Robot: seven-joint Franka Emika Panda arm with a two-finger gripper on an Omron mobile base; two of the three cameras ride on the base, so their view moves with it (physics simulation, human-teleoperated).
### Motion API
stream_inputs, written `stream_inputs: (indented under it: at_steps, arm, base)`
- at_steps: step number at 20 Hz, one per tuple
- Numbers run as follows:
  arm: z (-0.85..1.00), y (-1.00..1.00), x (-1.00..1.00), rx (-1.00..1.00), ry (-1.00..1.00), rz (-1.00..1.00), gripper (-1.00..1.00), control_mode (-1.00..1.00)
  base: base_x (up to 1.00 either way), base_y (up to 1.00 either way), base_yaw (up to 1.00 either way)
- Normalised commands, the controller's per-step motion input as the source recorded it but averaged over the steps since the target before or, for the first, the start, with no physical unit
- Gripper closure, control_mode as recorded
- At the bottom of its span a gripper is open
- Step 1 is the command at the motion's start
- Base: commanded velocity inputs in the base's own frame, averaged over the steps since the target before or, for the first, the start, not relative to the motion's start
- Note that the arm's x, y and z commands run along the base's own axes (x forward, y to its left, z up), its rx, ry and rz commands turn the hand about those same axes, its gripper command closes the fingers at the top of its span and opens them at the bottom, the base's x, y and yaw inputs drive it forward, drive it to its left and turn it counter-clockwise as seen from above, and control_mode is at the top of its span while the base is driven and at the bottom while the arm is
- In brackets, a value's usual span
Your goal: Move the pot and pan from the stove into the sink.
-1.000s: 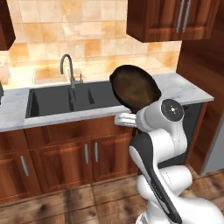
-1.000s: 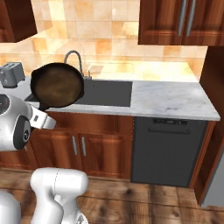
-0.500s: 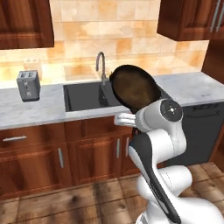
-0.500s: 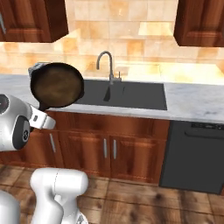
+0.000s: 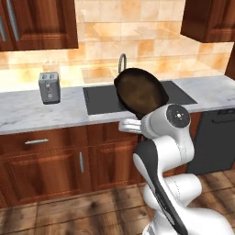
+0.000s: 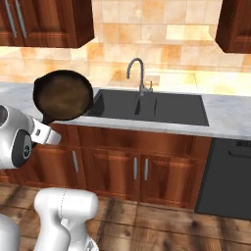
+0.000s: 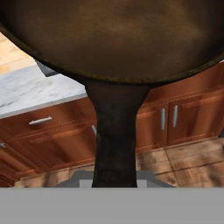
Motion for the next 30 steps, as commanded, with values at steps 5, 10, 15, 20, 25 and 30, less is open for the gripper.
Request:
stream_inputs:
  at_steps: [5, 10, 15, 20, 25, 30]
  arm:
    - [0.0, 0.0, 0.0, 0.0, 0.0, 0.0, 1.0, 1.0]
    - [0.0, 0.0, 0.0, 0.0, 0.0, 0.0, 1.0, 1.0]
    - [0.0, 0.0, 0.0, 0.0, 0.0, 0.0, 1.0, 1.0]
    - [0.0, 0.0, 0.0, 0.0, 0.0, 0.0, 1.0, 1.0]
    - [0.0, 0.0, 0.0, 0.0, 0.0, 0.0, 1.0, 1.0]
    - [0.0, 0.0, 0.0, 0.0, 0.0, 0.0, 1.0, 1.0]
  base:
    - [0.09, 0.0, 0.0]
    - [0.49, 0.0, -0.03]
    - [0.59, 0.01, -0.02]
    - [0.67, 0.07, -0.03]
    - [0.63, 0.06, -0.03]
    - [0.51, 0.03, -0.04]
